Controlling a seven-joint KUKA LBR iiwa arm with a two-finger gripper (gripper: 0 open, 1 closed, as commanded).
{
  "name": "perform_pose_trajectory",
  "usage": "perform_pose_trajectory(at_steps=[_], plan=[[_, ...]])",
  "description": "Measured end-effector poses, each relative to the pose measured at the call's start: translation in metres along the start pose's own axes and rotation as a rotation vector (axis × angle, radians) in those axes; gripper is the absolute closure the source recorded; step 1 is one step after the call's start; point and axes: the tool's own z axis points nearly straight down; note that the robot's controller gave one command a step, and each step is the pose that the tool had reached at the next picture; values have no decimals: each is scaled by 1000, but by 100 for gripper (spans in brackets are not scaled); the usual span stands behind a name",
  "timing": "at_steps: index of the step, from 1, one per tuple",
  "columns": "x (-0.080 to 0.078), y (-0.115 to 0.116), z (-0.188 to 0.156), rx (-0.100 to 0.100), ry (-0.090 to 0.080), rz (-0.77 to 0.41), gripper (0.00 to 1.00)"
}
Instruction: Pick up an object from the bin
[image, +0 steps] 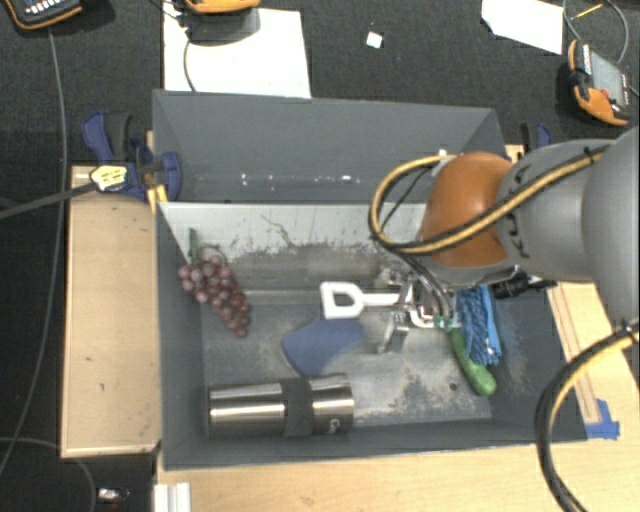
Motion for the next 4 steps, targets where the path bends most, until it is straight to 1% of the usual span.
perform_pose_trajectory(at_steps=[1, 2, 3, 4], plan=[[-3, -23, 0, 3, -3, -14, 0], [-2, -5, -1, -2, -3, -8, 100], [-1, -5, -1, -1, -3, -8, 100], [0, -5, -16, -2, 0, -8, 100]])
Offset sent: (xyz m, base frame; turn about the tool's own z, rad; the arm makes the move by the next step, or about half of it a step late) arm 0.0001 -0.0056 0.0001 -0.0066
